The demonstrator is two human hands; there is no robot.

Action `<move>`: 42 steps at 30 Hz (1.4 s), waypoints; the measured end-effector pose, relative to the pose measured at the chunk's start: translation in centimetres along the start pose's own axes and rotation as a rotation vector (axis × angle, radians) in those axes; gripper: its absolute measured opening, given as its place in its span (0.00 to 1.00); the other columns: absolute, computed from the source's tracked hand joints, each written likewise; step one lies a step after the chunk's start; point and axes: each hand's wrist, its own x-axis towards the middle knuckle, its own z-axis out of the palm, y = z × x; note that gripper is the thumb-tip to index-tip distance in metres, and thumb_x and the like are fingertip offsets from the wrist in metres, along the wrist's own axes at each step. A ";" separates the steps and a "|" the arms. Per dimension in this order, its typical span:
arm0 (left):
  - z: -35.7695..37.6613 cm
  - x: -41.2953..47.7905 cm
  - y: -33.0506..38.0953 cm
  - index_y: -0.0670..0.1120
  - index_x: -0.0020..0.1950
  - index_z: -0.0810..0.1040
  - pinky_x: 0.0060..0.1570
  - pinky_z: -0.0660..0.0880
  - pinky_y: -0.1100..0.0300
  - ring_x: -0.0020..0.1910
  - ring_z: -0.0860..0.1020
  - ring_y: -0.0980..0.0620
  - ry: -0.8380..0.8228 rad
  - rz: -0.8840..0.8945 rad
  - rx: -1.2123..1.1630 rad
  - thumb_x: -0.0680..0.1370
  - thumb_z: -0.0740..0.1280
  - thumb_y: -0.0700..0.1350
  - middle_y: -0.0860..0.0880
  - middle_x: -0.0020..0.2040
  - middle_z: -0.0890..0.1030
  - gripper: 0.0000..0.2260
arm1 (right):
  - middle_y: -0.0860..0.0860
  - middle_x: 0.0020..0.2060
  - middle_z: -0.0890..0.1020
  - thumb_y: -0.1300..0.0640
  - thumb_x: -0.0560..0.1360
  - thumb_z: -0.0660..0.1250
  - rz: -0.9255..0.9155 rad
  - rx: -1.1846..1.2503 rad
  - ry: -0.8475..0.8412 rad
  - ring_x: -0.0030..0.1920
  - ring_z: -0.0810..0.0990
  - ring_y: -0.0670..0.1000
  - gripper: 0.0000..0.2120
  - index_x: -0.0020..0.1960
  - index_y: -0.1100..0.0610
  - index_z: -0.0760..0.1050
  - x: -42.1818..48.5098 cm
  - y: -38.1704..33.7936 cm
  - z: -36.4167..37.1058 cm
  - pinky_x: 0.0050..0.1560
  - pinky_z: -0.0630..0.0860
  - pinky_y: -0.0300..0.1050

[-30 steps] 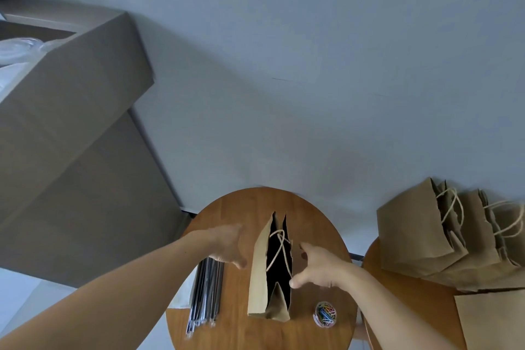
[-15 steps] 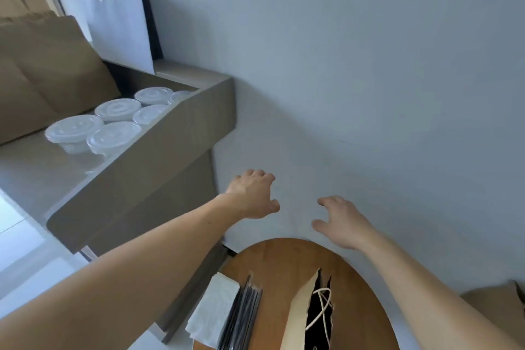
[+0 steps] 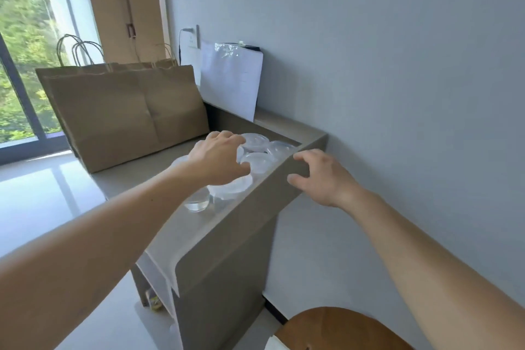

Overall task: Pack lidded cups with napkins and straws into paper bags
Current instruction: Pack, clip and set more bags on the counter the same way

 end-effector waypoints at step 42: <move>-3.5 5.3 -6.2 0.52 0.76 0.65 0.66 0.68 0.49 0.73 0.63 0.46 0.011 0.171 -0.077 0.76 0.66 0.56 0.50 0.74 0.67 0.29 | 0.47 0.64 0.69 0.41 0.60 0.79 -0.024 0.001 0.108 0.68 0.68 0.49 0.45 0.72 0.45 0.64 7.6 -7.1 -7.8 0.66 0.70 0.51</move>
